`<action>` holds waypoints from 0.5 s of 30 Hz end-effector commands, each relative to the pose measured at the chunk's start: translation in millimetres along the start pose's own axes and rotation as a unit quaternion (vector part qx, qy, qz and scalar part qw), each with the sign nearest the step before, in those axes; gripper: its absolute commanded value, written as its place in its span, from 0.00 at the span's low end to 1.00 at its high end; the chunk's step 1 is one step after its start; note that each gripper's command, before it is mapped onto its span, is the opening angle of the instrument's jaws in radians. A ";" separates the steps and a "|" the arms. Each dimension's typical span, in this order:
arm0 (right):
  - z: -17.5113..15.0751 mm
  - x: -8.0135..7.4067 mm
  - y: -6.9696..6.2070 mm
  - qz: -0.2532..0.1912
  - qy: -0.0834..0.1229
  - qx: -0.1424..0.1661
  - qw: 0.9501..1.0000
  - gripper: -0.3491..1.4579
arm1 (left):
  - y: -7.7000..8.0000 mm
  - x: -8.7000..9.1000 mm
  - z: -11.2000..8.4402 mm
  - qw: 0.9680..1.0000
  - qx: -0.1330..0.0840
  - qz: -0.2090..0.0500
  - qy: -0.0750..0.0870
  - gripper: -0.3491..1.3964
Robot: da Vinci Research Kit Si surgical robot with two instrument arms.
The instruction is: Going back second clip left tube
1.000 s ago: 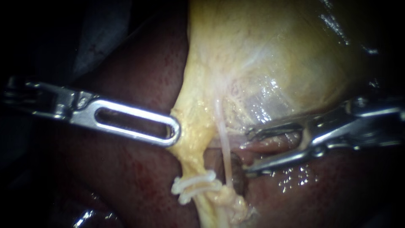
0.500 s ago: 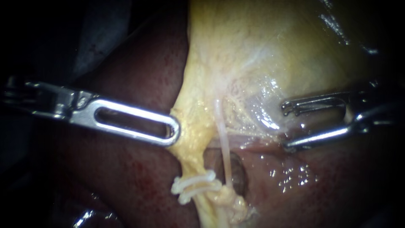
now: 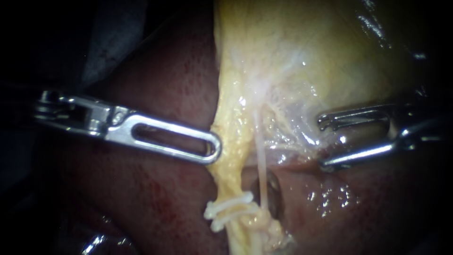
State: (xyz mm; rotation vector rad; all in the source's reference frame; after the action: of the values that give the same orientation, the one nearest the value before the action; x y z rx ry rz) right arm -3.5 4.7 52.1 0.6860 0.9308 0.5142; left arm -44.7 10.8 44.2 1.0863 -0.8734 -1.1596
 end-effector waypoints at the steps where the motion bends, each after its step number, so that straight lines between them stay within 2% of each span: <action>1: -0.1 0.1 -0.1 0.000 0.000 0.000 1.000 0.45 | 0.1 0.0 0.5 1.000 -0.001 0.001 0.002 0.00; 7: -0.4 0.2 -0.1 0.001 0.000 0.001 1.000 0.45 | 0.6 0.0 2.1 1.000 -0.001 -0.001 0.006 0.00; 15: -0.6 0.2 -0.1 0.001 -0.001 0.003 1.000 0.45 | 0.7 0.0 2.3 1.000 -0.001 0.000 0.007 0.00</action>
State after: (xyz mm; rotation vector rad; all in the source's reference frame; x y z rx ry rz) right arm -3.8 5.0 51.6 0.6920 0.9307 0.5130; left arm -46.7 10.4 45.5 1.0924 -0.8615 -1.1516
